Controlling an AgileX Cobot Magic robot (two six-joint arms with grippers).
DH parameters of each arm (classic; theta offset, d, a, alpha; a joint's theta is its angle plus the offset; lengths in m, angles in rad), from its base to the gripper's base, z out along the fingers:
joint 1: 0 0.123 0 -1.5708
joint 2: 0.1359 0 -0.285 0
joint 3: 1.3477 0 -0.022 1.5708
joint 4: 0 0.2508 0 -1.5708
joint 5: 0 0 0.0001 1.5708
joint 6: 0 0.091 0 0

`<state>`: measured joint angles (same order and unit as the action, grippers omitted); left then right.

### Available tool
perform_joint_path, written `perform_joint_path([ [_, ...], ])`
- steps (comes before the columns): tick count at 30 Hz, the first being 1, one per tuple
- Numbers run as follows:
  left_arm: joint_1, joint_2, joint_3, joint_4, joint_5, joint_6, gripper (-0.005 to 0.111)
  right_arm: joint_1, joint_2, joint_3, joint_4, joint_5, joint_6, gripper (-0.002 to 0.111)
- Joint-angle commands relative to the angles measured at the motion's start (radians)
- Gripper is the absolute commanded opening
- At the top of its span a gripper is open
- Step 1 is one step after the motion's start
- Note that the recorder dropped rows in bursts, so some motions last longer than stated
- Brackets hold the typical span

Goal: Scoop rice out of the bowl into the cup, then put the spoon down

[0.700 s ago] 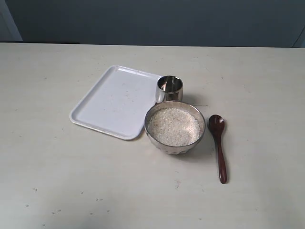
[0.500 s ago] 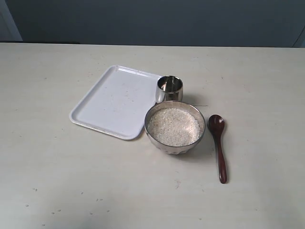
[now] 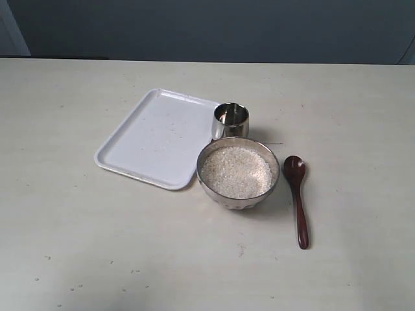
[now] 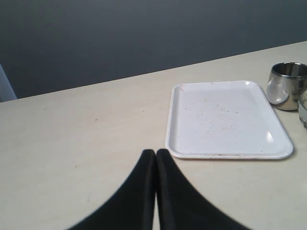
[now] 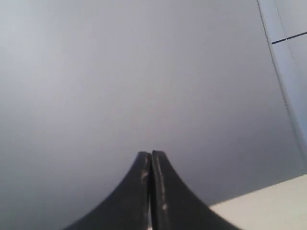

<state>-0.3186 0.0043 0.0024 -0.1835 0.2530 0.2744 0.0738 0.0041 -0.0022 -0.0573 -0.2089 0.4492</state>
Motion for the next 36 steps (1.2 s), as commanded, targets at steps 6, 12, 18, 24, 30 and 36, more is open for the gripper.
perform_joint_path([
  [6, -0.005, -0.004, -0.002, -0.001, -0.012, -0.003, 0.001, -0.004, -0.004, 0.002, 0.363, -0.137, 0.153, 0.0],
  [12, -0.005, -0.004, -0.002, -0.001, -0.012, -0.003, 0.001, -0.004, -0.004, 0.002, 0.397, -0.259, 0.219, 0.0],
  [18, -0.005, -0.004, -0.002, 0.002, -0.012, -0.003, 0.001, -0.004, -0.004, -0.03, 0.001, -0.235, 0.359, 0.0],
  [24, -0.005, -0.004, -0.002, 0.002, -0.012, -0.003, 0.001, -0.004, 0.02, -0.25, -0.477, 0.209, 0.419, 0.0],
  [30, -0.005, -0.004, -0.002, 0.002, -0.012, -0.003, 0.001, -0.004, 0.222, -0.476, -0.458, 0.653, 0.199, 0.0],
  [36, -0.005, -0.004, -0.002, 0.002, -0.012, -0.003, 0.001, -0.004, 0.462, -0.669, -0.011, 0.819, -0.449, 0.0],
])
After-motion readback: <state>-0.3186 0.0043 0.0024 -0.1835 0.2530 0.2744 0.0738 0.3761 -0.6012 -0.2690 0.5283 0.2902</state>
